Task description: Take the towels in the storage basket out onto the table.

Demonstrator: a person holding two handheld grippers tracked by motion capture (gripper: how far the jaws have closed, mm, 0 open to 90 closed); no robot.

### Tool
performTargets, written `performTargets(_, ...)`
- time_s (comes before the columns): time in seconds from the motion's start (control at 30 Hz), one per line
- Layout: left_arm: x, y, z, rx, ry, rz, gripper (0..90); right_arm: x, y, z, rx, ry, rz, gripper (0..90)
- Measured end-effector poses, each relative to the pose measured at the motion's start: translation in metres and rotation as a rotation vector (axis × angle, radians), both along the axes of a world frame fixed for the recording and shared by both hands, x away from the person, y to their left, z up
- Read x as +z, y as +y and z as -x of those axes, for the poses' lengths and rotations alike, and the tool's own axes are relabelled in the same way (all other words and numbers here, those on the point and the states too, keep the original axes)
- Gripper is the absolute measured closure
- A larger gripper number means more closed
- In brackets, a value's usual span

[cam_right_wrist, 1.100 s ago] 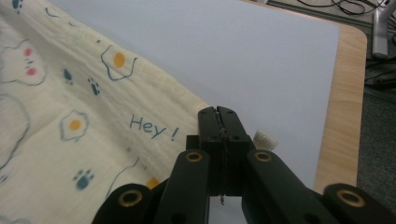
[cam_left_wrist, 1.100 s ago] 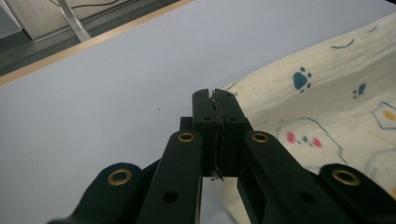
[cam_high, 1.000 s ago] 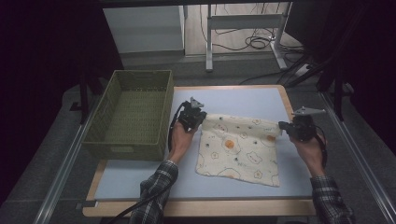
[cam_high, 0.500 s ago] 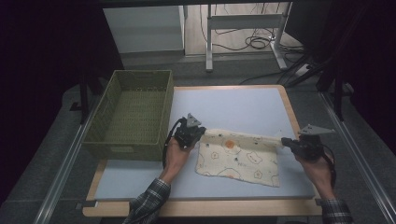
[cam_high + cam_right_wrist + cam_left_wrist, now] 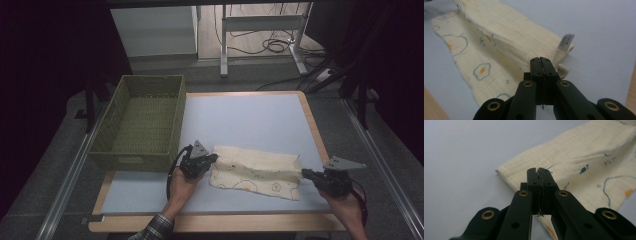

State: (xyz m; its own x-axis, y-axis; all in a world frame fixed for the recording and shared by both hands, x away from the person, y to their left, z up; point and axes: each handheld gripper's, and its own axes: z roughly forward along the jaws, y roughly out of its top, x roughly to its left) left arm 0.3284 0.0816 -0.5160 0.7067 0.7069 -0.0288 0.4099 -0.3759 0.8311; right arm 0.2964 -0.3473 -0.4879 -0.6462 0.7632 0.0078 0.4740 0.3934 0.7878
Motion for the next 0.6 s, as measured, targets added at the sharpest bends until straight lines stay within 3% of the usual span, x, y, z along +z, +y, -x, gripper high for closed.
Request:
performTargets(0.2, -0.004, 0.001, 0.016, -0.015, -0.005, -0.001, 88.5, -0.009, -0.001, 0.016, 0.015, 0.016, -0.009, 89.6)
performTargets(0.5, -0.01, 0.005, 0.035, -0.027, -0.008, 0.003, 88.4, -0.012, 0.001, 0.038, 0.048, 0.003, -0.022, 89.6)
performTargets(0.6, -0.014, 0.007, 0.039, -0.038, 0.01, 0.012, 88.2, -0.016, 0.002, 0.042, 0.058, 0.011, -0.024, 89.6)
